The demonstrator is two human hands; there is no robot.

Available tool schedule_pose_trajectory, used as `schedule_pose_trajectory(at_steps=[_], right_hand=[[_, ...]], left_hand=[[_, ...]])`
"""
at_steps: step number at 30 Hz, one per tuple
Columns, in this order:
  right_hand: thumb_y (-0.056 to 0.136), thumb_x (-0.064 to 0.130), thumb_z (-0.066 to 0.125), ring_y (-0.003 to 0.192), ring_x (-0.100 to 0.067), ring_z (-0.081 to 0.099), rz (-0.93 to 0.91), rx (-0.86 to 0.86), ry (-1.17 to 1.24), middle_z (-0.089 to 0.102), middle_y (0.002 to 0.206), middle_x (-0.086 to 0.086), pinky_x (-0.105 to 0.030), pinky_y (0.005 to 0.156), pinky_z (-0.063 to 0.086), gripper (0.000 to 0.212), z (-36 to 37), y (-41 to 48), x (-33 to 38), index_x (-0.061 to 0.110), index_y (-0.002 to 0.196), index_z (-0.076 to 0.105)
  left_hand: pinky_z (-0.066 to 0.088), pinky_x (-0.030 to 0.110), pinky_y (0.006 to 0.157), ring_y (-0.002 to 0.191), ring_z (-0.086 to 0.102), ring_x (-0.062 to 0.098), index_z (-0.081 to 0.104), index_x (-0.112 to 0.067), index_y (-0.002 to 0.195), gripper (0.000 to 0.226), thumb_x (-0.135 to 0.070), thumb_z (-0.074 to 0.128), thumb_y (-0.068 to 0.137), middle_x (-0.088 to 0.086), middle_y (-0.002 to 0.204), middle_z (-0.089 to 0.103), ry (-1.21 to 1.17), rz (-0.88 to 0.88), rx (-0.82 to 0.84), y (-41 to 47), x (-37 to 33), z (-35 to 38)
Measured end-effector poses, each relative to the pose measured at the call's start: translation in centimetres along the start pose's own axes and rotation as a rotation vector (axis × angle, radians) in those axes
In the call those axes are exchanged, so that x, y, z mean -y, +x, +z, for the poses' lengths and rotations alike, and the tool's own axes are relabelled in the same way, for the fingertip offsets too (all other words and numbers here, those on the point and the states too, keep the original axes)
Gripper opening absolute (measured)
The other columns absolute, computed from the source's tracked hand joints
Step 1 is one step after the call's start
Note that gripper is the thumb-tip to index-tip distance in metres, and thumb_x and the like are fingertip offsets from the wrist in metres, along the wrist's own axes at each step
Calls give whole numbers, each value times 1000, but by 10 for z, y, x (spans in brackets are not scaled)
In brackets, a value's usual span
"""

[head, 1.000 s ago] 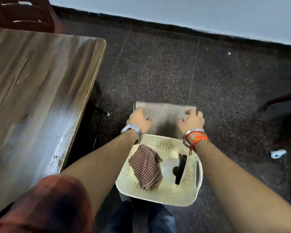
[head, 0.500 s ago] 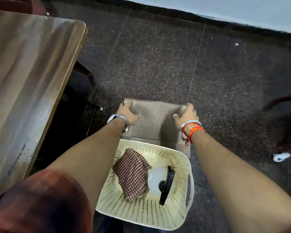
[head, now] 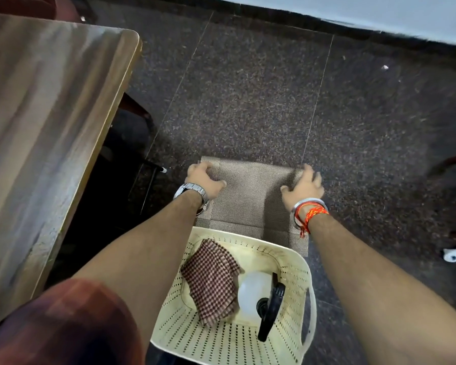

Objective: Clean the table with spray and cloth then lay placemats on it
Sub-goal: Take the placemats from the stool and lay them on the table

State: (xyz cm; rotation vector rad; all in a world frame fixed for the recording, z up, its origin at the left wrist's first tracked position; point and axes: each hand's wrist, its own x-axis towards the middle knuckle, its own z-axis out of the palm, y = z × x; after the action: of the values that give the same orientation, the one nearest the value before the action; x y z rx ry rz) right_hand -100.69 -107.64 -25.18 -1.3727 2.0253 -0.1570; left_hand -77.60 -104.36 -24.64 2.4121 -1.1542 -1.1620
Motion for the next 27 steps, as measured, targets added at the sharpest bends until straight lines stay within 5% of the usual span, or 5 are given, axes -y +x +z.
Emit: schedule_pose_trajectory(at_steps=[8, 12, 17, 22, 27], right_hand=[[84, 17, 66, 113, -46, 50, -20, -117, 17, 47, 127, -27, -45, 93, 43, 53, -11, 0, 0, 1, 126, 39], [81, 3, 59, 107, -46, 55, -181, -194, -17, 52, 120, -25, -46, 89, 45, 48, -17, -30, 30, 5, 125, 40], [84, -1, 49, 112, -41, 54, -428, -130, -43, 50, 124, -20, -42, 91, 42, 48, -25, -90, 91, 6, 131, 44], [91, 6, 49, 98, -43, 58, -705, -164, -31, 49, 121, -17, -45, 74, 45, 44, -44, -159, 151, 9, 135, 44], [89, 11, 56, 97, -39, 61, -906, -190, 89, 64, 109, -14, -42, 76, 47, 41, -67, -223, 220, 12, 130, 49]], left_hand=[[43, 41, 102, 97, 55, 21, 57, -29, 96, 28, -41, 76, 77, -1, 112, 45, 3, 29, -106, -3, 3, -13], [45, 24, 73, 72, 54, 18, 62, -22, 84, 11, -19, 72, 81, -5, 76, 58, -63, 107, -183, -27, -14, -15], [32, 10, 87, 110, 58, 23, 65, -17, 115, 35, -4, 63, 83, 7, 121, 63, -145, 200, -242, -77, -37, -29], [34, 16, 100, 118, 55, 19, 60, -12, 125, 47, 4, 58, 80, 5, 127, 60, -333, 288, -488, -139, -39, -103], [39, 21, 99, 111, 57, 16, 59, -17, 125, 49, -1, 59, 79, 0, 126, 60, -442, 214, -725, -204, -2, -203]])
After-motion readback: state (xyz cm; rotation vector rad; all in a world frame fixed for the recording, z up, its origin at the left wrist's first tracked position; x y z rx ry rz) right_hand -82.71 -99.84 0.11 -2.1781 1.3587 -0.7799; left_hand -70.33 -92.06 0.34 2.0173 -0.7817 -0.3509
